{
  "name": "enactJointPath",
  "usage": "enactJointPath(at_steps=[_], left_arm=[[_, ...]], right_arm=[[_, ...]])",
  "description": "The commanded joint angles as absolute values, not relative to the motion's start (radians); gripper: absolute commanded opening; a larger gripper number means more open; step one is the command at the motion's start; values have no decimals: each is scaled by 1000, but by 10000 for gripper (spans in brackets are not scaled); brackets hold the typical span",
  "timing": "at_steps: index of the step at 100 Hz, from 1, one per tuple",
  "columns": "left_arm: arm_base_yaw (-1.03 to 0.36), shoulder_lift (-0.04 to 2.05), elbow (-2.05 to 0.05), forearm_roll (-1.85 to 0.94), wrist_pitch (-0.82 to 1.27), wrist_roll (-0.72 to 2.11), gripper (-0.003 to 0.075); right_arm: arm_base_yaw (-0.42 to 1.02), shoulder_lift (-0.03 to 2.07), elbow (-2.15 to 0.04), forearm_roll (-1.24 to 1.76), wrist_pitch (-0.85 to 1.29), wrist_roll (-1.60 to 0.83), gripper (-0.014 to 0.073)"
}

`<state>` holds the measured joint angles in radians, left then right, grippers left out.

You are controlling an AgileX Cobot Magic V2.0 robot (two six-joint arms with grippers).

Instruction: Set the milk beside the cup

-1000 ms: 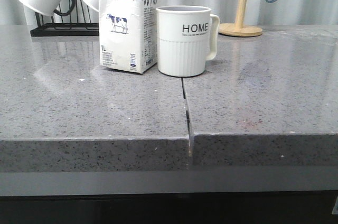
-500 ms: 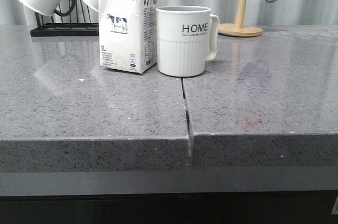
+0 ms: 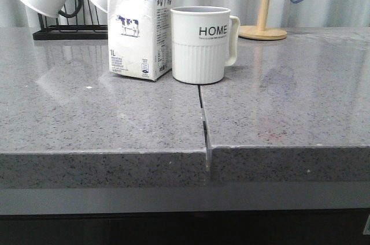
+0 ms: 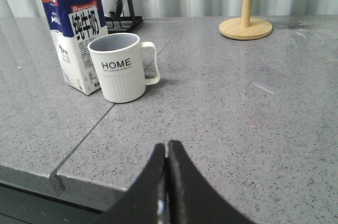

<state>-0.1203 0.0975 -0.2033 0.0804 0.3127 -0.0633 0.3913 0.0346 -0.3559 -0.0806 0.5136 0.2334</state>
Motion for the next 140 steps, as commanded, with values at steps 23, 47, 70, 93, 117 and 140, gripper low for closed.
enactJointPath(at_steps=[23, 47, 70, 93, 117, 140], left_arm=[[-25, 2, -28, 30, 45, -50, -21], [-21, -37, 45, -32, 65, -39, -21], [-21, -37, 43, -32, 58, -39, -21], [-21, -37, 43, -32, 58, -39, -21], [-21, -37, 43, -32, 58, -39, -21], [-21, -37, 43, -32, 58, -39, -20]], right_arm=[[391, 47, -380, -87, 437, 222, -68], [391, 48, -380, -87, 438, 222, -68], [391, 48, -380, -87, 438, 222, -68], [391, 48, -380, -87, 438, 222, -68], [391, 48, -380, -87, 438, 222, -68], [391, 48, -376, -88, 432, 222, -68]])
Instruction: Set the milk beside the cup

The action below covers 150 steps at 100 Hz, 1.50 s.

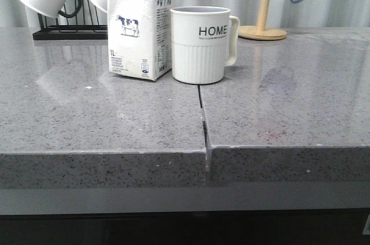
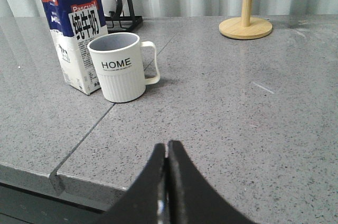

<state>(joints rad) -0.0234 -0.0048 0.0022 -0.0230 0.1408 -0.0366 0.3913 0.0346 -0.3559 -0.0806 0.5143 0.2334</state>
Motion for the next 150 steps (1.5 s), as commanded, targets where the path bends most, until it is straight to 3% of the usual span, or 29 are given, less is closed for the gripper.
enactJointPath(at_steps=[1, 32, 63, 150], left_arm=[[-21, -37, 43, -32, 58, -39, -20], [-21, -37, 43, -32, 58, -39, -21], [-21, -37, 43, -32, 58, -39, -20], [-21, -37, 43, -32, 58, -39, -20]], right_arm=[[391, 47, -374, -90, 430, 222, -68], [265, 47, -187, -133, 33, 222, -68], [65, 46, 13, -90, -90, 200, -68], [45, -30, 11, -58, -11, 139, -68]])
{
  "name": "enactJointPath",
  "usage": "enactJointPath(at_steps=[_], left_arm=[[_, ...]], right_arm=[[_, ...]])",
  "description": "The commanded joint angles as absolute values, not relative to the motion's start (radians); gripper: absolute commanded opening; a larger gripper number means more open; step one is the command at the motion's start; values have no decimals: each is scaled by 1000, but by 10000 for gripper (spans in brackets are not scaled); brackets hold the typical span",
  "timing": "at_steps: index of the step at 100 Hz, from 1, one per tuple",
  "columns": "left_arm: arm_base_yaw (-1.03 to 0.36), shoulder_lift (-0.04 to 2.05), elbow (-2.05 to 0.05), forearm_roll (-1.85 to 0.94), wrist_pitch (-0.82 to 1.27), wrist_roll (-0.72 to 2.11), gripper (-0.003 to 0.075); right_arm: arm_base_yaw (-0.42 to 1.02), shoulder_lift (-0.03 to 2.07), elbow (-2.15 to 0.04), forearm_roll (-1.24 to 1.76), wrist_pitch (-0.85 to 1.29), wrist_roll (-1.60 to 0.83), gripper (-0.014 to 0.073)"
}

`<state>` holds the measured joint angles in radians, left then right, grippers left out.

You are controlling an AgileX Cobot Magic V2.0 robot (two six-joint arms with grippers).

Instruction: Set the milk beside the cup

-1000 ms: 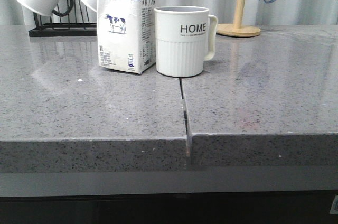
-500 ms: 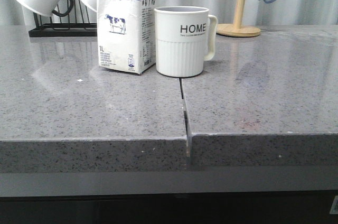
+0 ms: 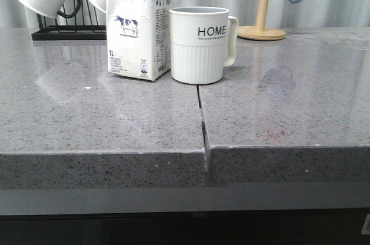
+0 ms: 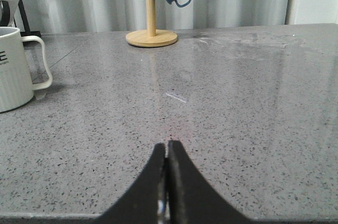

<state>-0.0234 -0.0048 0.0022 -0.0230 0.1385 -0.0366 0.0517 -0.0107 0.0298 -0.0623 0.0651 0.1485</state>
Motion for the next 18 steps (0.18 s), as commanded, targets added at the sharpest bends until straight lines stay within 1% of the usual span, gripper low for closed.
enactJointPath(at_steps=[1, 18], left_arm=[[-21, -37, 43, -32, 58, -39, -21], [-21, -37, 43, -32, 58, -39, -21]], right_arm=[[45, -30, 11, -58, -11, 139, -68], [45, -30, 11, -58, -11, 139, -68]])
